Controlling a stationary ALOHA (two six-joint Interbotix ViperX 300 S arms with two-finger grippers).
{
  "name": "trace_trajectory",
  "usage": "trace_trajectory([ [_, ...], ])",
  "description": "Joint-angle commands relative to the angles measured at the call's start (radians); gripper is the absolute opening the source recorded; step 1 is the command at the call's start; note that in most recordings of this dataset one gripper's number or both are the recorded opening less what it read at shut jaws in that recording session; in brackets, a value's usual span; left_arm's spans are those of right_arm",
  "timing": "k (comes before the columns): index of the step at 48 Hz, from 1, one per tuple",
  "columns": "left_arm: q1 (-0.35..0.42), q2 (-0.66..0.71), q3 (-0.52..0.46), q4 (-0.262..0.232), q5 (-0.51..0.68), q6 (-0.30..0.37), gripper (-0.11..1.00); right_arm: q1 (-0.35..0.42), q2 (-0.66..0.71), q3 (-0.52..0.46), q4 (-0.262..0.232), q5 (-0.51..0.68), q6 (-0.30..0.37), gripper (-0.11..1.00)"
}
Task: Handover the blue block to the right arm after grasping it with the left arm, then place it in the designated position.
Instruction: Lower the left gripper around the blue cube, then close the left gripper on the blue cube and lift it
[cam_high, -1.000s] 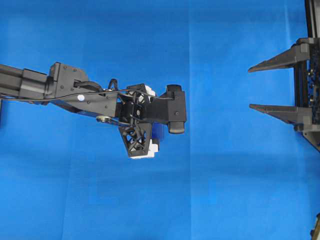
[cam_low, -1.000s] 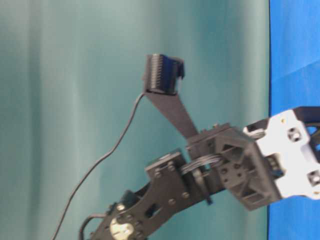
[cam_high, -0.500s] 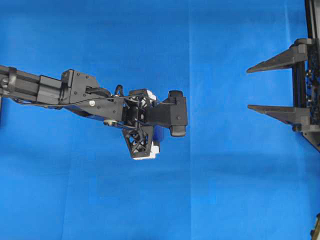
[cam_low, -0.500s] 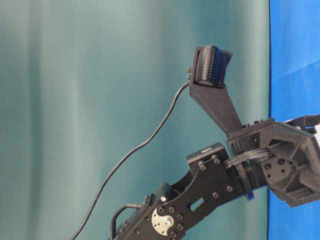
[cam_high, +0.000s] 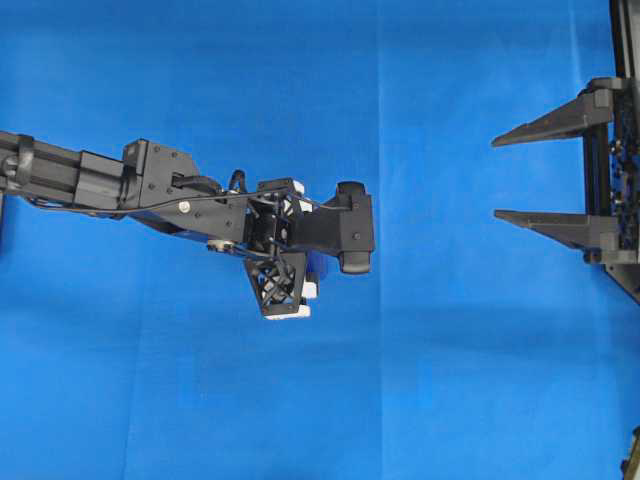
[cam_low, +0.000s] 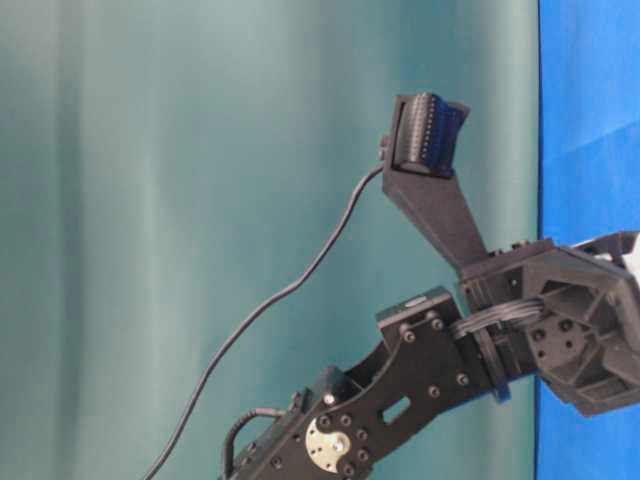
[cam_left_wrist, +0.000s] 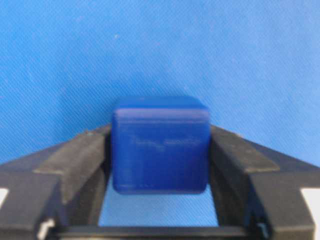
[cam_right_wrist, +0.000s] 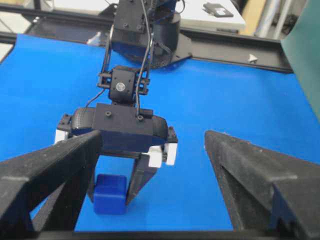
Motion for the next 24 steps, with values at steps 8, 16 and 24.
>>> trace_trajectory([
  [8,-0.006,-0.017,-0.008,0.002,-0.002,0.002,0.49,-0.002,0.005,-0.021,0.000,-0.005,0.000,0.97],
  [16,-0.006,-0.020,-0.008,0.002,-0.002,0.000,0.49,-0.002,0.005,-0.020,0.000,-0.005,0.000,0.97],
  [24,-0.005,-0.051,-0.011,0.002,0.014,0.005,0.49,-0.002,0.003,-0.021,0.000,-0.005,0.000,0.97],
])
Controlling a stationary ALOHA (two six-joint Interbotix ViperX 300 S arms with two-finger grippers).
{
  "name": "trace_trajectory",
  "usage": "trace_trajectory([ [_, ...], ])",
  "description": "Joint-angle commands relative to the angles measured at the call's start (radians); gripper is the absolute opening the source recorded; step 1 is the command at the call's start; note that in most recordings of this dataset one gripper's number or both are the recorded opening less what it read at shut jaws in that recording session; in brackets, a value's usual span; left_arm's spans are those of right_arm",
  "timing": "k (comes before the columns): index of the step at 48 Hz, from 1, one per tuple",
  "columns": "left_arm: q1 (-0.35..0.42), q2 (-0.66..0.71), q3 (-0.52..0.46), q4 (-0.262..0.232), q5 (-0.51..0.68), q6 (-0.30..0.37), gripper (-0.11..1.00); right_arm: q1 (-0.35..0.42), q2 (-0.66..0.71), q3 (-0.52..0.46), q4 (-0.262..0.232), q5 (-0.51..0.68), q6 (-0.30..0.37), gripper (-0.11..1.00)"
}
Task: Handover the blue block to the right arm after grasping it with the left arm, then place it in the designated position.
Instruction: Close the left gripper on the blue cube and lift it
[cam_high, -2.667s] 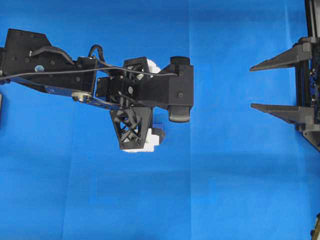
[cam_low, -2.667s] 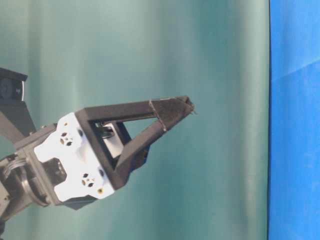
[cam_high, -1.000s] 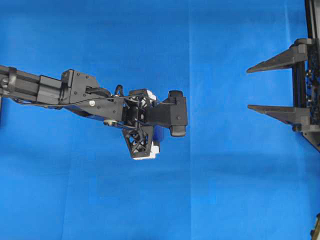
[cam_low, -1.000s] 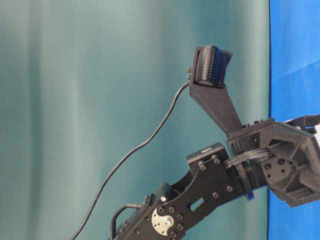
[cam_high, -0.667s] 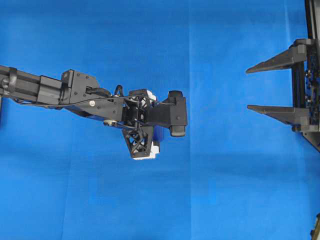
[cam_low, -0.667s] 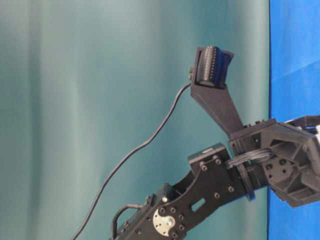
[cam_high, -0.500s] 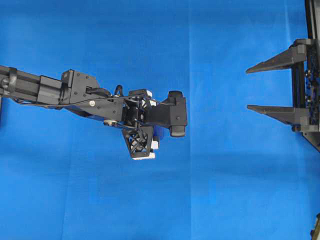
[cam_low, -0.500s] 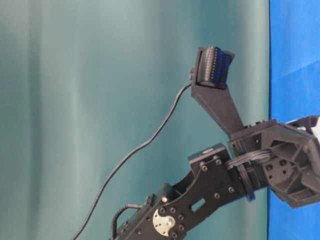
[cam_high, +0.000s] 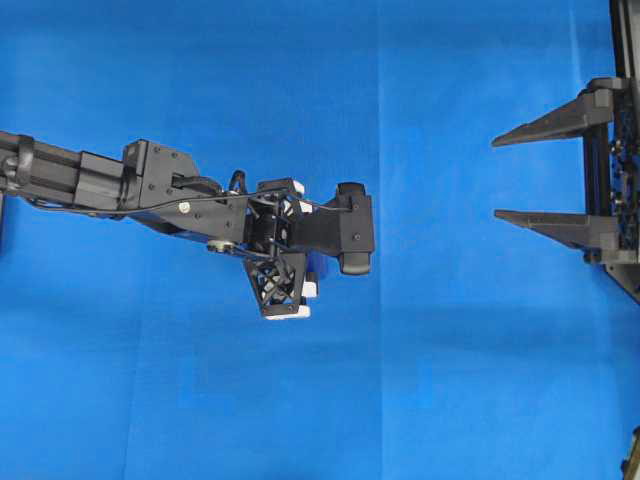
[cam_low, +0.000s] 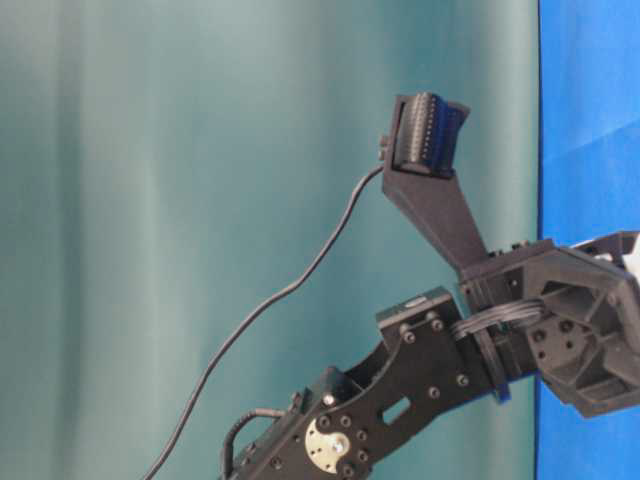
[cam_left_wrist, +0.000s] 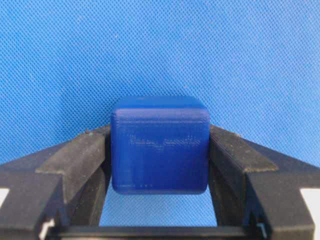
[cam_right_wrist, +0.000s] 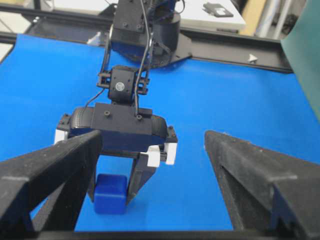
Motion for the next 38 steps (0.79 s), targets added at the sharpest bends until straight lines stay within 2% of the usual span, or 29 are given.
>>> trace_trajectory([
  [1,-0.003,-0.057,-0.012,0.002,0.015,0.000,0.49,-0.002,0.005,-0.023,0.000,-0.003,0.000,0.97],
  [21,-0.014,-0.264,-0.055,0.002,0.179,-0.005,0.49,-0.002,0.003,-0.026,0.000,0.000,0.000,0.97],
  [38,-0.017,-0.354,-0.117,0.002,0.310,-0.006,0.49,-0.002,0.002,-0.031,0.002,0.006,0.002,0.97],
])
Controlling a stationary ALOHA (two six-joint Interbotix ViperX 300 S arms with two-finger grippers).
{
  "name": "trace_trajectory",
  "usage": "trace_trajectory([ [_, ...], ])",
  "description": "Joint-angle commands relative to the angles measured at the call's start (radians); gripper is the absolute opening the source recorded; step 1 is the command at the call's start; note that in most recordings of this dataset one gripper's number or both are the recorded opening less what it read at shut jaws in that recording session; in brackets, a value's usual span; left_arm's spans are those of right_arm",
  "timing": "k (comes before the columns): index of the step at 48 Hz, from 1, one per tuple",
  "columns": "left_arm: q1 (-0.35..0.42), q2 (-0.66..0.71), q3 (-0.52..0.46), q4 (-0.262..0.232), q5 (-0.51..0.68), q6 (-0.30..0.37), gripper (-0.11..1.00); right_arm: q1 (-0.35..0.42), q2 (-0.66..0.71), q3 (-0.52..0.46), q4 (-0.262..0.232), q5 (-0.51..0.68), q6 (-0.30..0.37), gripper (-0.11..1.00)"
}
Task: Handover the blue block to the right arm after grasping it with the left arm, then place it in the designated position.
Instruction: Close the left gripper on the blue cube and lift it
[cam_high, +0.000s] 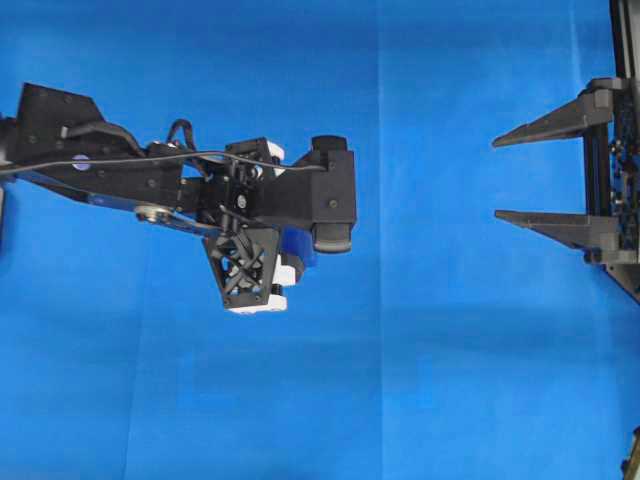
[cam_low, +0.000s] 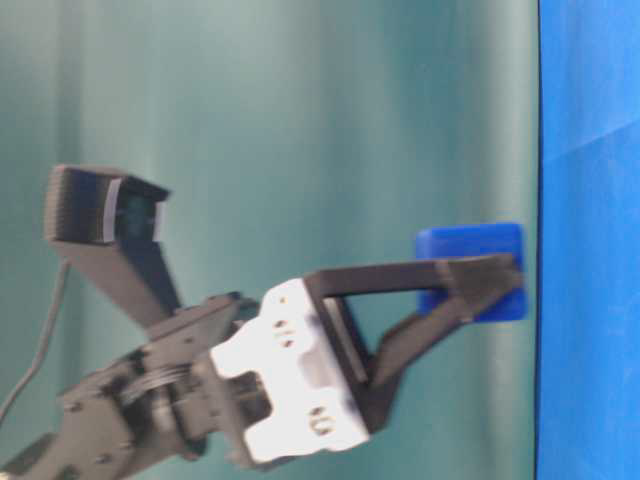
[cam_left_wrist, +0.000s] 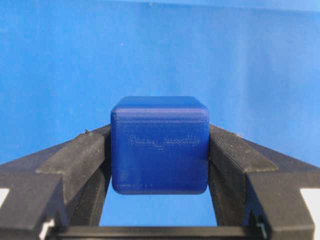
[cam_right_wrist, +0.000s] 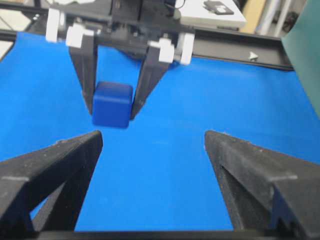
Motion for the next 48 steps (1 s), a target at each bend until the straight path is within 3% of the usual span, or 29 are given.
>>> trace_trajectory([
  [1,-0.006,-0.052,-0.044,0.002,0.018,-0.002,0.49,-0.002,0.002,-0.029,0.002,-0.003,0.002,0.97],
  [15,-0.005,-0.089,-0.103,0.002,0.107,0.003,0.49,-0.002,0.003,-0.031,0.003,-0.003,0.002,0.97],
  [48,-0.006,-0.089,-0.103,0.006,0.107,0.002,0.49,-0.002,0.006,-0.031,0.003,-0.003,0.002,0.97],
])
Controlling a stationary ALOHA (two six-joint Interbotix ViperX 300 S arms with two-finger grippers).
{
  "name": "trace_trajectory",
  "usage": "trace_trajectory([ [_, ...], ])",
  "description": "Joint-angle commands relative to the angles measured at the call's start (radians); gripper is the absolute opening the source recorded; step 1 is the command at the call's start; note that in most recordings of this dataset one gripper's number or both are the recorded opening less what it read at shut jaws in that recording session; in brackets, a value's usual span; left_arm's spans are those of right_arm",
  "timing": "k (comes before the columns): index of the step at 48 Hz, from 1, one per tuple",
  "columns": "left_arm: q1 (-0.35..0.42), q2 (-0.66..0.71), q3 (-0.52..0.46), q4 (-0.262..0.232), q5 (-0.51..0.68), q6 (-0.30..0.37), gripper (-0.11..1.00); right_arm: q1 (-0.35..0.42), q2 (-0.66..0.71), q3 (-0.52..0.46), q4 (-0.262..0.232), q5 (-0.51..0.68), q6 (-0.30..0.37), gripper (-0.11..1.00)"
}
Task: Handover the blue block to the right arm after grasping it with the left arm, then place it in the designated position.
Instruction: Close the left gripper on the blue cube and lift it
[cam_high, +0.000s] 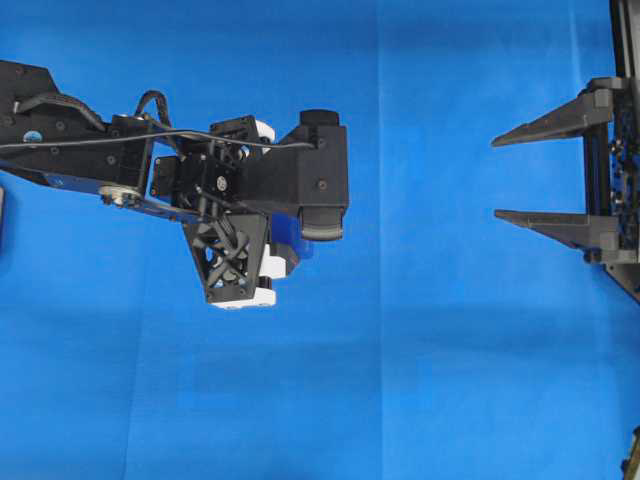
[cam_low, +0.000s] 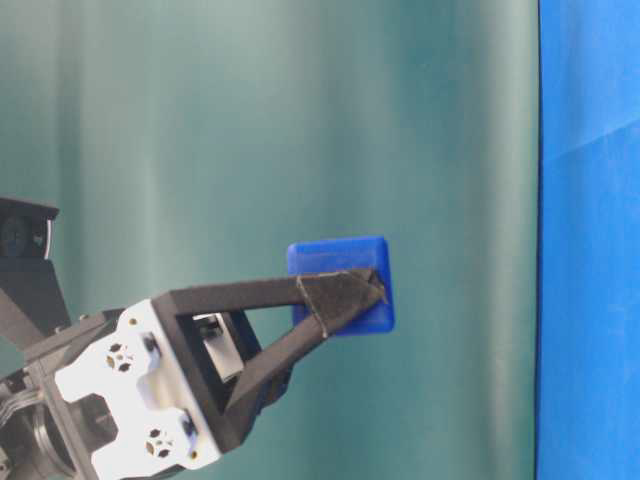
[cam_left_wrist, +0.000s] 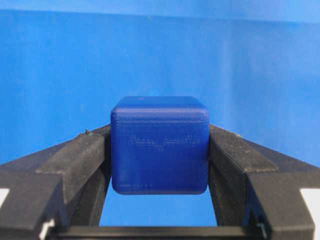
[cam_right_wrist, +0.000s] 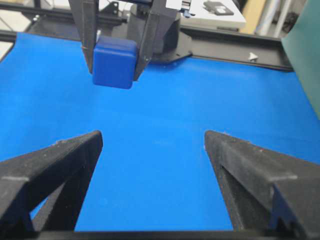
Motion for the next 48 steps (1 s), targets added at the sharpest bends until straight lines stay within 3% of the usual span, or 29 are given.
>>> trace_trajectory([
  [1,-0.003,-0.029,-0.029,0.003,-0.005,-0.002,0.49,-0.002,0.005,-0.028,0.003,-0.005,0.002,0.97],
  [35,-0.003,-0.032,-0.029,0.003,-0.029,0.008,0.49,-0.002,0.005,-0.029,0.003,-0.005,0.002,0.97],
  [48,-0.012,-0.069,0.025,0.015,-0.195,0.020,0.49,-0.002,0.003,-0.029,0.003,0.002,0.002,0.97],
])
